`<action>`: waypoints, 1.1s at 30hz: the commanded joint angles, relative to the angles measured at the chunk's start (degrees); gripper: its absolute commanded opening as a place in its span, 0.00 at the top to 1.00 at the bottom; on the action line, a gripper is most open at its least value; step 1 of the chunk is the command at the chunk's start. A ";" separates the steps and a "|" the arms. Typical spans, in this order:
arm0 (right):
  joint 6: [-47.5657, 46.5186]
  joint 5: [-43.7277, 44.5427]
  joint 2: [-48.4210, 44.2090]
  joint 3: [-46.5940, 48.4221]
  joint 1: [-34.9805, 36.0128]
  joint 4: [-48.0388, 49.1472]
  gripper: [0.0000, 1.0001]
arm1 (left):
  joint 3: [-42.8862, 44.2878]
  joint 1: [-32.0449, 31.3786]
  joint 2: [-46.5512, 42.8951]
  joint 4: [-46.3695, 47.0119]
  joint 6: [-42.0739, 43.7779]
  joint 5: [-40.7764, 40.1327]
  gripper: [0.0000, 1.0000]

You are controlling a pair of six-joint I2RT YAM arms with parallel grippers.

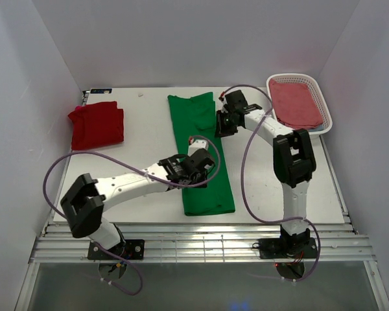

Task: Fold and stack the t-shirts
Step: Fold the tshirt

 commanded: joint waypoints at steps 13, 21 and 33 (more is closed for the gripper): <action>3.93 4.00 -52.94 -45.15 6.46 5.18 0.52 | -20.00 0.21 -18.74 8.45 -3.84 2.40 0.33; 8.77 5.23 -65.51 -56.50 6.82 5.36 0.52 | -24.24 0.21 -22.70 12.33 -4.29 0.04 0.33; 14.75 2.42 -69.92 -68.89 6.91 8.52 0.52 | -31.53 0.21 -21.39 17.69 -5.87 3.72 0.33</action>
